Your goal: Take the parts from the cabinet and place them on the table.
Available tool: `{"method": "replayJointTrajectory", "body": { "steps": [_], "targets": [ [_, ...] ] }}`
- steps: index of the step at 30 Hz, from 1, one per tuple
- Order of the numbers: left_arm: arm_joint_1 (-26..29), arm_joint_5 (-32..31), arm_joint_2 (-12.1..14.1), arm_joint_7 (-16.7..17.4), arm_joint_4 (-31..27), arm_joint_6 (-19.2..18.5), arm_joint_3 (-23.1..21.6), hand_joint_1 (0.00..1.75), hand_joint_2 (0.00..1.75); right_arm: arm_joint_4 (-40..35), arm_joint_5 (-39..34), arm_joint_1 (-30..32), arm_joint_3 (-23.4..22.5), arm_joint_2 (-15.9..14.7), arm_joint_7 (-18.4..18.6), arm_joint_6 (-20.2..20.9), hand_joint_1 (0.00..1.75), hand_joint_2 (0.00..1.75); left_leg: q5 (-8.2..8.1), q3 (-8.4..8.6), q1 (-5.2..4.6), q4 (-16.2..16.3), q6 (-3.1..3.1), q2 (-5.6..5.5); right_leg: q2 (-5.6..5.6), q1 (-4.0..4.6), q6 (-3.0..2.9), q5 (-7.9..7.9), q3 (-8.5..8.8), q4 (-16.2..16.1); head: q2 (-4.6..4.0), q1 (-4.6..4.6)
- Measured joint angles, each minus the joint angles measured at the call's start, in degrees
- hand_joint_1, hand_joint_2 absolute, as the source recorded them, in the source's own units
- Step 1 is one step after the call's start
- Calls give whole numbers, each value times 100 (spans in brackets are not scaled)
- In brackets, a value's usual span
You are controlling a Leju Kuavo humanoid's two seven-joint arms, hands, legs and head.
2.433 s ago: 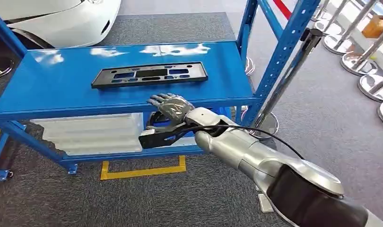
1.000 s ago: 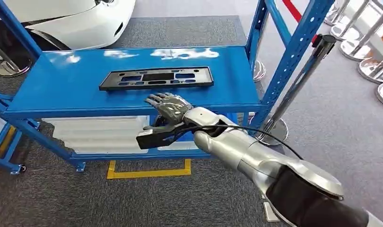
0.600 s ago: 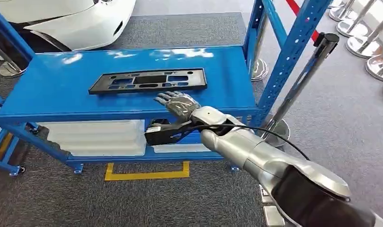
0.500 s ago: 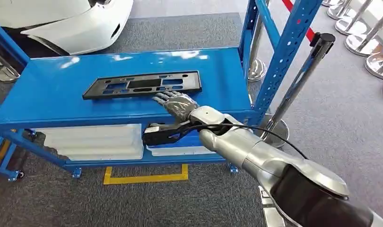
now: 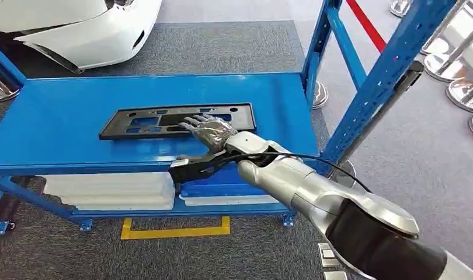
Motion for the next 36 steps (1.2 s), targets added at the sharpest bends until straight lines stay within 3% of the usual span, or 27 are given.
{"method": "replayJointTrajectory", "body": {
  "steps": [3, 4, 5, 6, 8, 9, 10, 11, 12, 13, 14, 15, 18, 19, 20, 21, 23, 24, 25, 26, 27, 28, 29, 36],
  "targets": [
    [-15, 0, -2, -13, 0, 0, 0, 0, 0, 2, 0, 58, 2, -42, 0, 0, 0, 0, -132, 132, 0, -10, 12, -61, 1, -6, 12, -457, -764, 904, 0, 76],
    [-9, 0, -2, -15, 0, 0, 0, 0, 0, 2, 0, 86, 2, -65, 0, 0, 0, 0, -191, 202, 0, -6, 2, -85, 1, -6, 17, -448, -901, 919, 0, 109],
    [3, -2, -7, -17, 0, 0, 0, 0, 0, 4, 0, 98, 2, -79, 0, 0, 0, 0, -262, 284, -1, 3, -11, -101, 1, -7, 25, -283, -930, 718, 0, 140],
    [11, -7, -13, -20, 0, 0, 0, 0, 0, 2, 0, 97, 2, -85, 0, 0, 0, 0, -327, 372, -2, 18, -27, -108, 1, -6, 23, 6, -874, 362, 0, 164],
    [15, -13, -31, -37, 0, 0, 0, 0, 0, 4, 0, 98, 2, -109, 0, 2, 0, 0, -495, 521, -3, 35, -61, -112, 6, -3, -36, 897, -686, -582, 0, 216],
    [10, -13, -48, -44, 0, 0, 0, 0, 0, 11, 0, 102, 9, -125, 0, 7, 0, 0, -538, 588, -7, 66, -100, -116, 17, 41, -40, 807, -735, -541, 0, 187],
    [0, -13, -48, -68, 0, 0, 0, 0, 0, 13, 0, 94, 18, -131, 0, 20, 0, 0, -578, 546, 5, 87, -150, -130, 22, 61, -89, 747, -722, -617, 0, 208],
    [-6, -13, -52, -98, 0, -2, 0, 0, 0, 13, 0, 108, 22, -131, 0, 20, 0, 0, -617, 558, -3, 96, -193, -127, 18, 56, -130, 858, -727, -562, 0, 203],
    [-5, -13, -68, -120, -2, -2, 0, 0, 0, 15, 0, 107, 22, -155, 8, 24, 0, 0, -619, 585, 3, 133, -198, -119, 14, 79, -155, 776, -711, -579, 0, 196],
    [-10, -13, -72, -125, 0, -2, 0, 0, 0, 13, -4, 89, 22, -166, 15, 28, 0, 0, -639, 602, -3, 152, -216, -118, 17, 36, -185, 785, -658, -598, 0, 212],
    [-7, -13, -89, -127, -2, -2, 0, 0, 0, 13, -17, 71, 22, -170, 13, 54, 0, 0, -661, 539, 15, 279, -243, -85, 18, 11, -202, 773, -602, -634, 0, 227],
    [-15, -11, -111, -127, -2, -2, 0, 0, 0, 13, -22, 39, 22, -170, -4, 94, 0, 0, -708, 403, 18, 576, -284, -57, 21, 3, -235, 747, -563, -652, 0, 160],
    [-31, -7, -155, -116, -2, -2, 0, 0, 0, 13, -33, 17, 26, -175, -33, 216, 0, 0, -1135, -324, 81, 1677, -394, -47, 26, 5, -269, 660, -493, -651, 0, 55],
    [-27, -7, -182, -109, -2, -2, 0, 0, 0, 13, -35, 29, 35, -177, -46, 252, 0, 0, -1159, -494, 97, 1834, -416, -40, 26, 1, -269, 624, -453, -648, 0, 43],
    [-11, -9, -199, -101, -2, -2, 0, 0, 0, 13, -35, 40, 44, -177, -57, 278, 0, 0, -996, -535, 116, 1731, -431, -37, 30, -6, -259, 587, -401, -646, 0, 18],
    [-6, -9, -214, -87, -2, -4, -2, 0, 0, 13, -39, 39, 52, -177, -68, 291, 0, 0, -704, -476, 134, 1398, -439, -33, 33, -17, -242, 550, -348, -645, 0, -9],
    [1, -13, -227, -85, -2, -20, -2, 0, 0, 13, -68, 32, 55, -177, -72, 295, 0, 0, 2, -226, 162, 454, -455, -15, 34, -36, -183, 483, -249, -643, 0, -46],
    [10, -15, -254, -83, -2, -35, -2, 0, 0, 15, -107, 32, 55, -184, -72, 299, 0, 0, -60, -224, 144, 340, -436, -3, 35, -28, -152, 466, -226, -638, 0, -68],
    [-2, -13, -256, -76, -2, -35, 0, 0, 0, 15, -133, 22, 57, -188, -72, 310, 0, 0, -195, -196, 82, 189, -368, 14, 33, -21, -117, 453, -262, -630, 0, -112],
    [-9, -13, -271, -76, -2, -42, 0, 0, 0, 15, -136, 32, 61, -190, -66, 315, 0, 0, -58, -185, 84, 239, -295, 6, 28, -13, -77, 436, -265, -631, 0, -88],
    [-3, -9, -284, -74, -2, -44, -2, 0, 0, 15, -136, 30, 61, -192, -66, 315, 0, 175, -38, -169, 126, 216, -286, -14, 32, 15, -68, 367, -270, -594, 0, -61],
    [6, -9, -328, -57, 0, -50, -2, 0, 0, 15, -136, 26, 63, -197, -61, 315, 0, 175, -42, -172, 108, 229, -308, -29, 42, 15, -170, 413, -265, -605, 0, -9],
    [10, -7, -334, -44, -2, -50, -2, 0, 0, 15, -138, 21, 63, -201, -55, 317, 0, 175, -41, -172, 100, 228, -306, -42, 35, 12, -184, 400, -255, -609, 0, 19],
    [7, 0, -404, 20, -2, -52, -2, 0, 0, 26, -306, 19, 74, -210, -24, 428, 0, 175, -75, -170, 83, 229, -221, -66, 27, 1, -144, 420, -193, -717, 0, 179]
  ]
}}
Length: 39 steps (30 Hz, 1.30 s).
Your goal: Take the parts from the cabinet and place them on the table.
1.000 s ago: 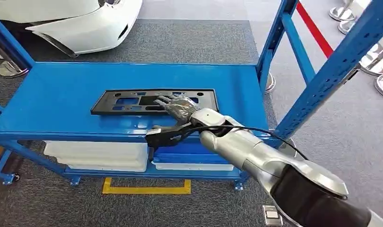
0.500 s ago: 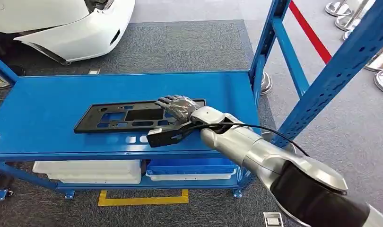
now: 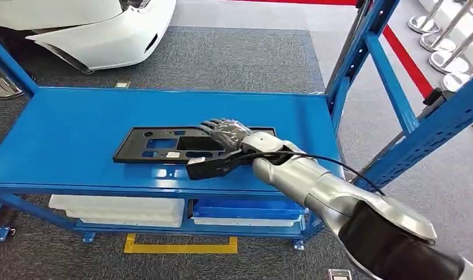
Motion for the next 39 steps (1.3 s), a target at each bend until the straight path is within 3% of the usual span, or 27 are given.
{"method": "replayJointTrajectory", "body": {
  "steps": [4, 6, 38, 39],
  "targets": [
    [-1, -9, -24, 0, 0, -11, 0, 0, 0, 4, -48, 1, 0, 0, -13, 2, 0, 175, -2, 0, -8, 4, 9, 3, -1, -14, 111, 4, 9, -18, 0, 35],
    [-1, -9, -24, 0, 0, -17, 0, 0, 0, 9, -61, 1, 0, 0, -13, 9, 0, 175, -2, 1, -10, 5, 9, 5, -3, -17, 129, 1, 10, -18, 0, 35],
    [-2, 122, -46, -13, 0, -33, 0, 0, 0, 149, -914, 577, 2, -315, 295, 470, 0, 175, 3, 35, 5, -17, -1, 18, 0, 18, 122, -7, 13, 0, 0, 37],
    [-1, 131, -50, -31, 0, -26, 0, 0, 0, 151, -848, 579, 13, -332, 358, 489, 49, 175, 3, 39, 4, -17, -2, 20, 1, 18, 121, -7, 15, -1, 0, 37]
  ]
}}
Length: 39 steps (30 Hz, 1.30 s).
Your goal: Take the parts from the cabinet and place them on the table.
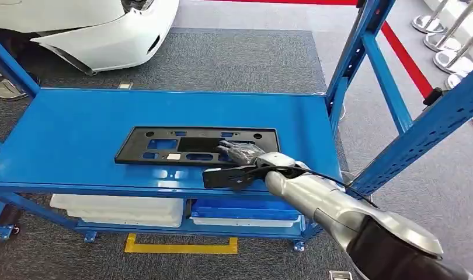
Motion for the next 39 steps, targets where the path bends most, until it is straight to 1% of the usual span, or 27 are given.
{"method": "replayJointTrajectory", "body": {
  "steps": [1, 5, 9, 13, 15, 17, 20, 23, 25, 27, 34, 37, 39],
  "targets": [
    [-3, 9, -2, -9, 0, 15, 0, 0, 0, 0, 77, 1, 20, -7, 55, 18, 175, 175, 0, 5, 1, 0, 0, 0, 0, 0, -1, -1, 4, 0, 0, -11],
    [-4, 55, -20, -44, 0, 81, 2, 0, 0, 50, 494, 3, 197, -66, 175, 94, 175, 175, -16, 50, 0, -5, -16, 0, 0, 0, 1, -21, 48, -4, 0, -7],
    [-4, 99, -20, -57, 0, 101, 4, 0, 0, 122, 634, 4, 348, -166, 225, 6, 175, 175, -37, 124, -1, -8, -11, -4, -7, -1, 2, -54, 128, -8, 0, -4],
    [-4, 114, -20, -109, 0, 144, 11, 0, 0, 149, 774, 2, 424, -249, 249, -298, 175, 175, -40, 144, -2, -8, -7, -2, -5, -3, 5, -55, 149, -8, 0, -4],
    [-3, 136, -20, -144, 0, 175, 15, 0, 0, 149, 868, 4, 455, -269, 245, -551, 175, 175, -39, 147, -3, -8, -7, -2, -6, -3, 5, -53, 154, -7, 0, -4],
    [-2, 164, -20, -188, 0, 182, 20, 0, 0, 149, 975, 20, 476, -273, 206, -896, 175, 175, -39, 143, -4, -8, -8, -2, -6, -3, 5, -49, 152, -7, 0, -2],
    [-3, 162, -20, -201, 0, 179, 20, 0, 0, 149, 1082, 24, 501, -289, 201, -1197, 175, 175, -39, 144, -4, -8, -8, -3, -5, -3, 5, -47, 150, -5, 0, -2],
    [-2, 114, -20, -203, 0, 162, 20, 0, 0, 103, 1281, 44, 501, -323, 289, -1508, 175, 175, -38, 139, -4, -8, -9, -2, -7, -3, 5, -47, 146, -4, 0, -7],
    [-1, 109, -20, -203, 0, 147, 20, 0, 0, 46, 1347, 43, 494, -363, 324, -1578, 175, 175, -38, 132, -4, -8, -9, -3, -8, -3, 5, -48, 138, -3, 0, -4],
    [0, 107, -20, -203, 0, 147, 20, 0, 0, 0, 1360, 44, 481, -407, 343, -1582, 175, 175, -39, 125, -4, -8, -9, -2, -7, -3, 5, -48, 129, -2, 0, 4],
    [-2, 105, -20, -206, 0, 147, 20, 0, 0, -120, 1397, 73, 455, -485, 369, -1604, 175, 175, -40, 119, -3, -17, -9, -1, -6, -3, 1, -51, 117, -2, 0, -9],
    [-1, 101, -20, -245, 0, 147, 20, 0, 0, -243, 1458, 127, 380, -549, 383, -1867, 175, 175, -39, 118, -3, -19, -9, -1, -7, -3, 1, -51, 115, -2, 0, -11],
    [0, 116, -20, -334, 0, 149, 22, 0, 0, -484, 1001, 243, 187, -612, 163, -2220, 175, 175, -39, 119, -1, -20, -9, -2, -9, -1, 0, -52, 116, -2, 0, -15]
  ]
}}
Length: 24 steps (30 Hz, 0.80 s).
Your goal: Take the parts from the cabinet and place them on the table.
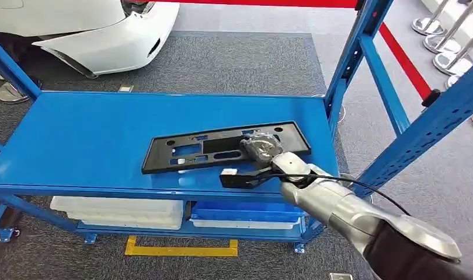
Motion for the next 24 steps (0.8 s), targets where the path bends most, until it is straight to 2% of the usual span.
{"method": "replayJointTrajectory", "body": {
  "steps": [4, 9, 12, 15, 24],
  "targets": [
    [15, 77, 0, -240, 0, 44, 33, 0, 0, -1154, -2107, 639, -946, -182, -977, -447, 175, 175, -4, -4, 1, -1, -4, -1, -10, 1, -1, -1, -1, 0, 0, 9],
    [42, 133, 0, -516, 0, 42, 59, 0, 0, -2701, -3723, 1397, -1923, -278, -1698, -464, 175, 175, -9, -2, 2, -2, -10, -12, -21, 2, -4, -12, 2, -1, 0, 4],
    [50, 166, -2, -625, 0, 31, 105, 0, 0, -3455, -4050, 1780, -2373, -295, -1964, -447, 175, 175, -10, -1, 2, -3, -10, -10, -19, 2, -4, -12, 0, -1, 0, 2],
    [50, 142, -2, -719, 0, 13, 149, 0, 0, -4030, -4104, 2036, -2727, -335, -2053, -449, 175, 175, -10, -1, 2, -3, -10, -8, -18, 2, -4, -12, -1, -1, 0, 4],
    [49, 85, -2, -818, 0, -61, 181, 0, 0, -4893, -4686, 2540, -3498, -461, -2276, -477, 175, 175, -10, -1, 0, -3, -10, -6, -18, 0, -4, -12, -1, -1, 0, 9]
  ]
}}
